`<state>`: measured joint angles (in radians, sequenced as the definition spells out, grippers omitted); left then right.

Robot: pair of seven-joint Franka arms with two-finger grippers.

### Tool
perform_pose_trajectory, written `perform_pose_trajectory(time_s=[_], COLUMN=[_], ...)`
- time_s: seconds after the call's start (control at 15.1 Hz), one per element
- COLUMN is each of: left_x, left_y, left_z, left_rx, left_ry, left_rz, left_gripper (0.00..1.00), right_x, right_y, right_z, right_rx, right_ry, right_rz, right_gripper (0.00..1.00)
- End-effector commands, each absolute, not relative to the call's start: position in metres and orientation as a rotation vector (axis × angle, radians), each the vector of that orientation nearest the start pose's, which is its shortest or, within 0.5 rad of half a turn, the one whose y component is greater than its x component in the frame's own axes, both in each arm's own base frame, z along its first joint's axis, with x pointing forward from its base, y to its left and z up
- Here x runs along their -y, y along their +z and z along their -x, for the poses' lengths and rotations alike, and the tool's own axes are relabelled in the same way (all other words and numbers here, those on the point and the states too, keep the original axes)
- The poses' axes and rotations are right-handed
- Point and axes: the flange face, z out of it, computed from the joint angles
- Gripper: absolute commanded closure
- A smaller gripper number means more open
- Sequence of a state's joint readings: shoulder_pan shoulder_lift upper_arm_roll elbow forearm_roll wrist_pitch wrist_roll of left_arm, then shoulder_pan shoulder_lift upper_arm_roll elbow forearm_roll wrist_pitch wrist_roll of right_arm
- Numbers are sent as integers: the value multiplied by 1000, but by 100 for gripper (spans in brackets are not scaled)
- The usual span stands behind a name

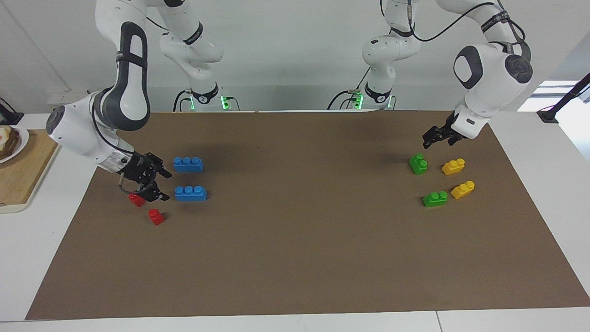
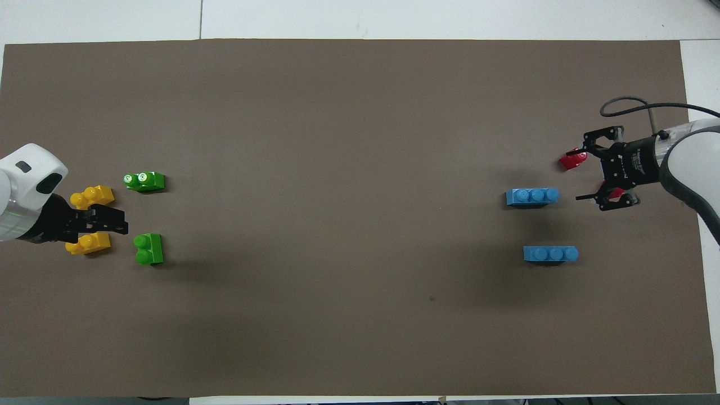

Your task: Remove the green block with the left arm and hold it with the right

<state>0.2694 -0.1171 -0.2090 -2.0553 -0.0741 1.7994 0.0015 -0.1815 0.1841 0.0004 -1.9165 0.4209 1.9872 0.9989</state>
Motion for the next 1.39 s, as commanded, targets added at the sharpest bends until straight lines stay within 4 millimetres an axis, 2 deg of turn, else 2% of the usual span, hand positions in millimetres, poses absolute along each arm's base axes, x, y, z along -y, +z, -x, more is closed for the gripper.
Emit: perform_pose_trajectory(time_s=[0.0,0.2,0.33,0.46,0.6,0.73,0.8,0.86,1.0,1.2,1.33], left_x=[-20,-14,-1,14,26,36,35,35,46,44,48], left_y=[522,551,569,576,574,575,576,580,582,591,605], left_z=[-507,-512,-519,-521,-520,-520,-523,-527,-528,-536,-546], left_rx=[140,80,38,1,63,145,162,162,111,109,94], left_ry=[229,276,280,253,248,223,195,159,143,125,136], left_rz=[3185,3135,3135,3133,3129,3126,3133,3137,3134,3132,3137], left_gripper=[0,0,0,0,0,0,0,0,0,0,0], right_x=[93,97,100,101,96,78,56,43,11,-8,-8], right_y=[439,475,499,519,535,558,570,581,598,605,604], right_z=[-596,-603,-598,-595,-591,-582,-577,-571,-564,-561,-559], right_rx=[-1723,-1425,-1134,-895,-685,-499,-383,-304,-180,-117,-107], right_ry=[280,195,125,123,119,92,88,74,40,25,45], right_rz=[2332,2554,2754,2854,2938,2993,3023,3043,3067,3084,3093], right_gripper=[5,5,5,5,4,3,2,2,2,2,2])
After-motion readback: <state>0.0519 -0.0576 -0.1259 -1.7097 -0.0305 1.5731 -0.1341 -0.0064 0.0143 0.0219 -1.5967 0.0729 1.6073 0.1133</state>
